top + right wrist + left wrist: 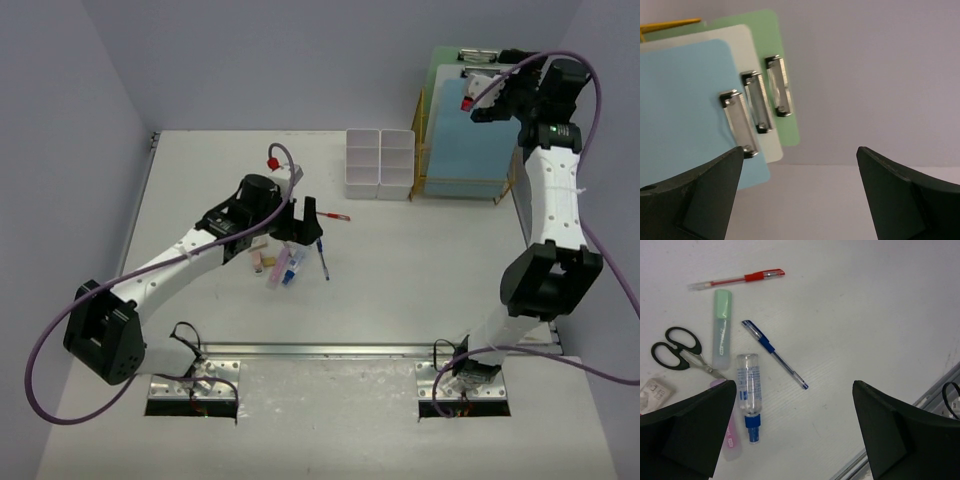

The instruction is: Organize the desk

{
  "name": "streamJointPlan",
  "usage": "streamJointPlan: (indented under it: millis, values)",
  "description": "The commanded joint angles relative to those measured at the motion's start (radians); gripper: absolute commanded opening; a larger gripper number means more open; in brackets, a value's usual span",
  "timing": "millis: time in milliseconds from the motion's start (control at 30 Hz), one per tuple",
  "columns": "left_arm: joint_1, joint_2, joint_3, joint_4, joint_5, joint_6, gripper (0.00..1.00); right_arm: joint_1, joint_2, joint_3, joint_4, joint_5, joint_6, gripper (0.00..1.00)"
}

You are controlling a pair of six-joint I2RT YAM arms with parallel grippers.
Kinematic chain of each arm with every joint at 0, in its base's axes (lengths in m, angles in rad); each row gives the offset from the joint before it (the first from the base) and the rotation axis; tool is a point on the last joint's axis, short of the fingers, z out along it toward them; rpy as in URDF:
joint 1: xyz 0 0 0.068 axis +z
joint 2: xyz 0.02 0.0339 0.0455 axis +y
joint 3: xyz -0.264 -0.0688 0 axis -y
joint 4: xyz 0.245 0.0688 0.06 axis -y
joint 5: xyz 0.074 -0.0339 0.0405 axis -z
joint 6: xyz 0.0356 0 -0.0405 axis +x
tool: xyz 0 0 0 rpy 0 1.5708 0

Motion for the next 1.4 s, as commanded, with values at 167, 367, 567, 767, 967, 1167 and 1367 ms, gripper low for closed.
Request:
streamJointPlan:
  millis: [167, 367, 567, 767, 967, 1167, 1367]
  values:
    - [0.017, -0.088, 0.02, -0.111, -0.208, 0.127, 1.0, 0.015, -0.313, -0.192, -0.073, -0.059, 0.416, 0.95]
    - [0.016, -0.122, -0.071, -0.131, -0.171, 0.214, 0.94, 0.019, -0.529, -0.466, -0.082, -0.114, 0.601, 0.9]
    - [0.013, -0.065, -0.127, -0.131, -0.18, 0.31, 0.82, 0.099, -0.693, -0.731, -0.173, -0.12, 0.712, 0.78]
    - [-0.011, 0.066, -0.108, -0.134, -0.226, 0.33, 0.73, 0.225, -0.774, -0.924, -0.183, 0.01, 0.702, 0.68]
    - [-0.074, 0.189, -0.028, -0.117, -0.238, 0.313, 0.67, 0.274, -0.788, -0.973, -0.154, 0.021, 0.615, 0.61]
    - [-0.107, 0.326, 0.055, -0.116, -0.224, 0.289, 0.66, 0.302, -0.854, -1.09, -0.085, -0.015, 0.335, 0.58]
    - [-0.11, 0.43, 0.12, -0.131, -0.216, 0.266, 0.58, 0.34, -0.864, -1.086, -0.074, -0.029, 0.208, 0.55]
